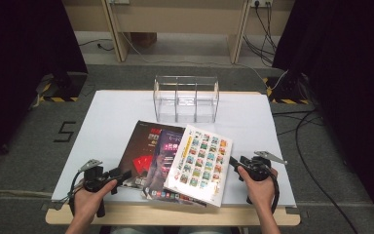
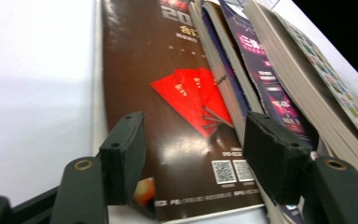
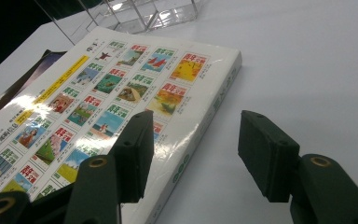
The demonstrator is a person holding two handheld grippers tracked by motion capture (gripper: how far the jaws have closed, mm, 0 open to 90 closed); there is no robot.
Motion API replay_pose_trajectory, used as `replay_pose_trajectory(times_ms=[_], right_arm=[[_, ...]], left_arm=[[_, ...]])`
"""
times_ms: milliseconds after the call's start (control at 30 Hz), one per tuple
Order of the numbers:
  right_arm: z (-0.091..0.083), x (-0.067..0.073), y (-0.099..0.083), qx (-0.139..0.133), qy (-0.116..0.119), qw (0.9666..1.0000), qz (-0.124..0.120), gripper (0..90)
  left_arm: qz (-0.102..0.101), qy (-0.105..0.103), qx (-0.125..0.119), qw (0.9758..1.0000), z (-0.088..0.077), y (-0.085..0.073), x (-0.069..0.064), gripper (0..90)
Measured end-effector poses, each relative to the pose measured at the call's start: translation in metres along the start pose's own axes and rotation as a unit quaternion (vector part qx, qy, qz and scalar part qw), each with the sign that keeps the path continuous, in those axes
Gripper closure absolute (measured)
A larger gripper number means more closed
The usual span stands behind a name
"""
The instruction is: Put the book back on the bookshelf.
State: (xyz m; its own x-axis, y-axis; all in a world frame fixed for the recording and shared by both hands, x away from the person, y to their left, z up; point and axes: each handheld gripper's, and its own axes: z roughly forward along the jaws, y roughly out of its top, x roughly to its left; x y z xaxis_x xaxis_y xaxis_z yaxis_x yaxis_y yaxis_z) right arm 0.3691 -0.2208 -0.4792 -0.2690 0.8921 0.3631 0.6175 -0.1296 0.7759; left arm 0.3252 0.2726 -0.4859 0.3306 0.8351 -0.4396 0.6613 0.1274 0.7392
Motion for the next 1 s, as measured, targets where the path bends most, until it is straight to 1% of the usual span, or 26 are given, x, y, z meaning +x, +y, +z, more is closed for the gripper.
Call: replay_pose_trajectory(times_ms=[100, 200, 267, 333, 400, 467, 533, 567, 600, 633, 667, 700, 800, 833, 867, 933, 967, 1000], right_arm=[[0.0, 0.003, 0.002, 0.008, 0.007, 0.9999, -0.006, 45.3], [0.0, 0.006, 0.003, 0.013, 0.013, 0.9998, -0.002, 45.7], [0.0, 0.007, 0.003, 0.017, 0.015, 0.9997, -0.002, 45.8], [0.001, 0.008, 0.002, 0.023, 0.016, 0.9996, -0.002, 45.8], [0.001, 0.008, 0.003, 0.027, 0.018, 0.9995, -0.001, 45.8], [0.001, 0.009, 0.003, 0.032, 0.018, 0.9993, 0.004, 45.9], [0.001, 0.009, 0.004, 0.038, 0.021, 0.999, 0.006, 45.9], [0.002, 0.009, 0.004, 0.04, 0.021, 0.999, 0.005, 45.9], [0.002, 0.01, 0.005, 0.044, 0.02, 0.9988, 0.006, 45.9], [0.003, 0.01, 0.005, 0.044, 0.02, 0.9988, 0.005, 45.8], [0.003, 0.01, 0.005, 0.046, 0.02, 0.9987, 0.006, 45.9], [0.004, 0.01, 0.004, 0.051, 0.022, 0.9984, 0.01, 45.9], [0.006, 0.011, 0.003, 0.058, 0.028, 0.9979, 0.012, 45.9], [0.006, 0.011, 0.003, 0.058, 0.028, 0.9979, 0.012, 45.9], [0.009, 0.012, 0.002, 0.062, 0.029, 0.9976, 0.013, 46.0], [0.011, 0.012, 0.001, 0.065, 0.03, 0.9973, 0.015, 46.1], [0.011, 0.012, 0.001, 0.066, 0.032, 0.9972, 0.017, 46.2], [0.012, 0.013, 0.001, 0.066, 0.033, 0.9971, 0.02, 46.4]], left_arm=[[0.007, -0.005, 0.005, 0.9999, 0.003, 0.004, -0.005, 38.3], [0.012, -0.019, 0.011, 0.9997, 0.006, 0.01, -0.012, 38.9], [0.009, -0.028, 0.017, 0.9994, 0.009, 0.014, -0.017, 40.0], [0.015, -0.031, 0.022, 0.9992, 0.012, 0.021, -0.023, 40.9], [0.024, -0.039, 0.031, 0.9985, 0.016, 0.028, -0.03, 41.4], [0.026, -0.051, 0.039, 0.9976, 0.021, 0.034, -0.038, 42.8], [0.038, -0.058, 0.052, 0.9962, 0.029, 0.039, -0.047, 43.6], [0.04, -0.063, 0.056, 0.9956, 0.033, 0.041, -0.052, 43.7], [0.04, -0.063, 0.056, 0.9956, 0.033, 0.041, -0.052, 44.1], [0.038, -0.078, 0.067, 0.994, 0.041, 0.046, -0.06, 44.6], [0.036, -0.087, 0.073, 0.9929, 0.046, 0.049, -0.065, 45.1], [0.036, -0.091, 0.077, 0.9922, 0.049, 0.05, -0.067, 45.5], [0.049, -0.098, 0.096, 0.9894, 0.062, 0.055, -0.077, 46.6], [0.049, -0.098, 0.096, 0.9894, 0.062, 0.055, -0.077, 46.6], [0.045, -0.106, 0.109, 0.9873, 0.072, 0.056, -0.082, 47.2], [0.038, -0.114, 0.121, 0.9853, 0.082, 0.059, -0.085, 47.7], [0.036, -0.116, 0.126, 0.9846, 0.086, 0.06, -0.086, 48.5], [0.036, -0.116, 0.126, 0.9846, 0.086, 0.06, -0.086, 49.7]])
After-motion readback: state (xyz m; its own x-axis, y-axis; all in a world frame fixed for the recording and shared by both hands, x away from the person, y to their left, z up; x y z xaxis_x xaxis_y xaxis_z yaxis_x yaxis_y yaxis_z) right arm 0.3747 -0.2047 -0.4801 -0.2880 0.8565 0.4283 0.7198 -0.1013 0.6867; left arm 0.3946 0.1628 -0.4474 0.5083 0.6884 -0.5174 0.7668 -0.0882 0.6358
